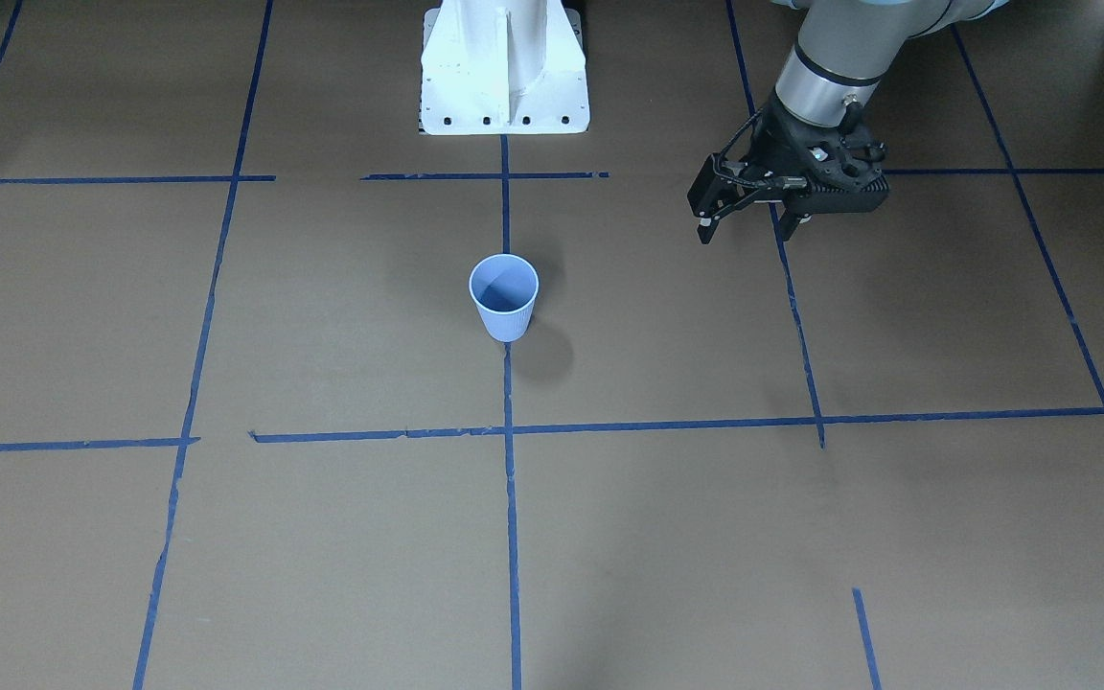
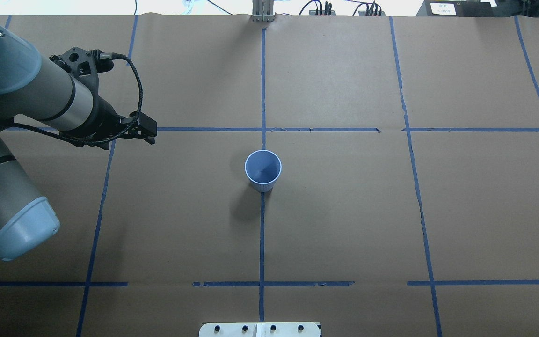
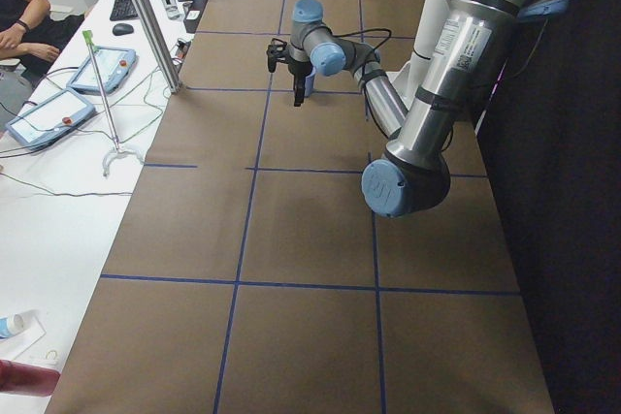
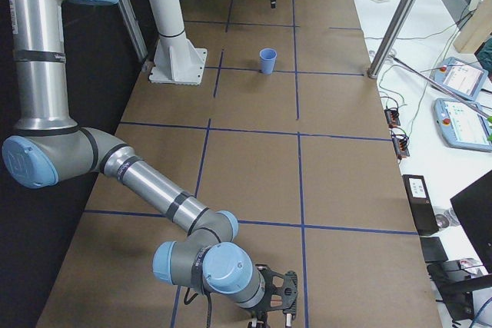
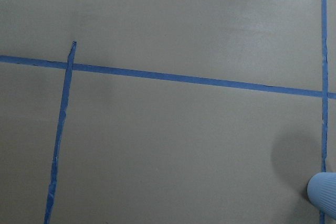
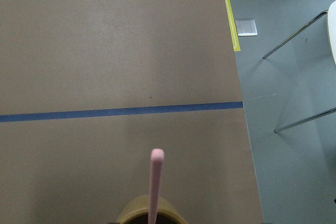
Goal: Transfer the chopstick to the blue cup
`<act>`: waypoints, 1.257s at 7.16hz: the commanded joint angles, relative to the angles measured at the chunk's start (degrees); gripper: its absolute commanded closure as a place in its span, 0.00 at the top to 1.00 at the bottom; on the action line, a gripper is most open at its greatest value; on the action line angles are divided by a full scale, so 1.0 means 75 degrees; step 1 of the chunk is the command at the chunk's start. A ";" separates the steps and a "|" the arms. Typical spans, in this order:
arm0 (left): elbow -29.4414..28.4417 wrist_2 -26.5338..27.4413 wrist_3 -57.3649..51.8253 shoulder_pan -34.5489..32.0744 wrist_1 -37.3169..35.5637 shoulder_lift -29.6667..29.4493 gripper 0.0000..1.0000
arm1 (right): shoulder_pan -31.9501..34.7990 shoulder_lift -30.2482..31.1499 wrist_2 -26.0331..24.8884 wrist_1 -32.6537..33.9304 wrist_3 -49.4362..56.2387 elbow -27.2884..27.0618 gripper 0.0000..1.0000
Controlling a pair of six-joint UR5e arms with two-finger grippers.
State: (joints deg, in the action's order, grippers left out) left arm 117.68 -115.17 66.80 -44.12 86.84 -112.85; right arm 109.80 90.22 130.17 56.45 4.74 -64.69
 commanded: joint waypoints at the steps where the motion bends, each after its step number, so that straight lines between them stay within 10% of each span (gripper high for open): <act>1: 0.0000 0.0004 0.0000 0.0000 0.0000 0.0000 1.00 | -0.0027 -0.0075 0.0011 -0.0401 -0.0069 0.0200 0.91; 6: 0.0000 0.0004 0.0012 0.0000 0.0000 0.0000 1.00 | -0.0424 -0.0193 0.0011 -0.0401 -0.0302 0.0235 0.89; 9: 0.0035 0.0004 0.0047 0.0000 0.0000 0.0000 1.00 | -0.0437 -0.0193 -0.0001 -0.0413 -0.0303 0.0270 0.39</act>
State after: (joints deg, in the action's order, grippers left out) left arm 117.77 -115.14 66.96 -44.12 86.84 -112.85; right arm 106.58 88.78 130.19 53.41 2.47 -62.77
